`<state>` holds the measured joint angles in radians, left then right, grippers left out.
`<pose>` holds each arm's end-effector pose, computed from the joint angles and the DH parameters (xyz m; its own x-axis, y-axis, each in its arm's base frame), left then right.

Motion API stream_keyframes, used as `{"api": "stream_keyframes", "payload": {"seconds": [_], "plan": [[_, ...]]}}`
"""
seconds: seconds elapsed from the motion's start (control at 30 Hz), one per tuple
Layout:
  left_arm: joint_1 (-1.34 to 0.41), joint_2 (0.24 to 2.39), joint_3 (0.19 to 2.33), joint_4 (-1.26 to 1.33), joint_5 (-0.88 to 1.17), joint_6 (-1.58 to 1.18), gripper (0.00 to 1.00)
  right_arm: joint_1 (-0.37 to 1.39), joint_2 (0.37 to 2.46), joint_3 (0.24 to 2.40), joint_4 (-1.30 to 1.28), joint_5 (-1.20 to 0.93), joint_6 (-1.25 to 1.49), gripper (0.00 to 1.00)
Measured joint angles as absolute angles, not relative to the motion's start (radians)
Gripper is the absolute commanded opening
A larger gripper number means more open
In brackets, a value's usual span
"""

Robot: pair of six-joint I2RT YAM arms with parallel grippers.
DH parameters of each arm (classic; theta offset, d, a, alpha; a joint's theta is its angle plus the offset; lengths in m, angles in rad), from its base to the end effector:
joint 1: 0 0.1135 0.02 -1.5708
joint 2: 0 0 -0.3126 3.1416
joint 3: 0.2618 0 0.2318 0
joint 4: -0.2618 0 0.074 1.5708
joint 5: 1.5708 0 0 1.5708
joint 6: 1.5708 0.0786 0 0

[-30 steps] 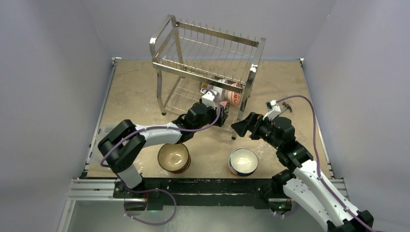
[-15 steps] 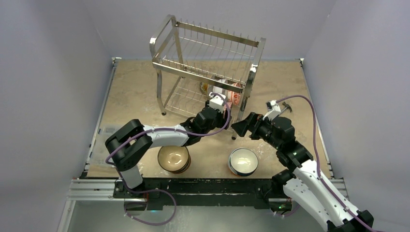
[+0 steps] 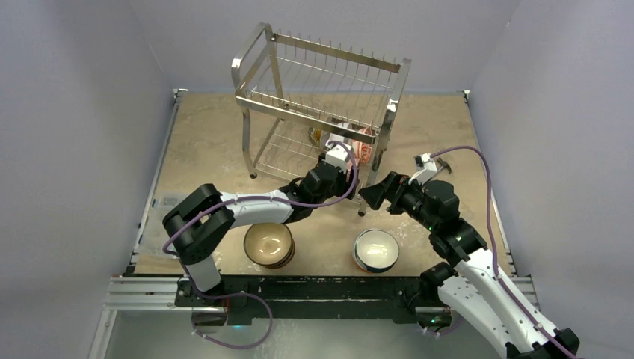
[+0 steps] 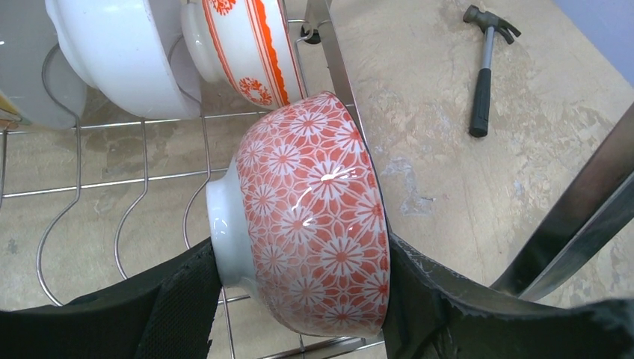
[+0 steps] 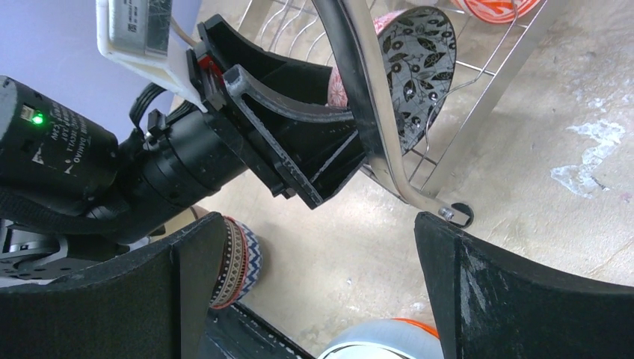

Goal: Load the bowls into the dish rack
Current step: Place the bowl in the dish rack.

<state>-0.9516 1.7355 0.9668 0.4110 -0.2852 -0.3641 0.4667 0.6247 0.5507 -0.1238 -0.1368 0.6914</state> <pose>0.2582 -0.3242 0.2570 -0.4137 -0.0083 -0.9104 0.5149 0.8225 -0.2415 0.1229 0.0739 0.3098 -0.4955 0.4576 -0.7382 -0.3235 0.6916 0.6458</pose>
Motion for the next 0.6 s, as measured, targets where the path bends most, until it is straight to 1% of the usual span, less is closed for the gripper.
{"api": "stream_keyframes", "payload": {"seconds": [0.03, 0.1, 0.33, 0.4, 0.5, 0.6], "plan": [[-0.951, 1.736, 0.97, 0.403, -0.284, -0.368, 0.71, 0.467, 0.621, 0.553, -0.123, -0.133, 0.691, 0.99], [-0.952, 1.736, 0.973, 0.4, -0.272, -0.379, 0.8, 0.467, 0.619, 0.558, -0.123, -0.126, 0.69, 0.99], [-0.958, 1.726, 0.972, 0.399, -0.241, -0.388, 0.85, 0.467, 0.619, 0.561, -0.123, -0.122, 0.687, 0.98], [-0.958, 1.71, 0.968, 0.399, -0.242, -0.395, 0.93, 0.467, 0.619, 0.561, -0.123, -0.122, 0.686, 0.99], [-0.958, 1.668, 0.953, 0.402, -0.249, -0.405, 0.96, 0.467, 0.619, 0.561, -0.122, -0.122, 0.682, 0.99], [-0.958, 1.607, 0.927, 0.402, -0.259, -0.408, 0.97, 0.467, 0.621, 0.561, -0.12, -0.122, 0.672, 0.98]]}}
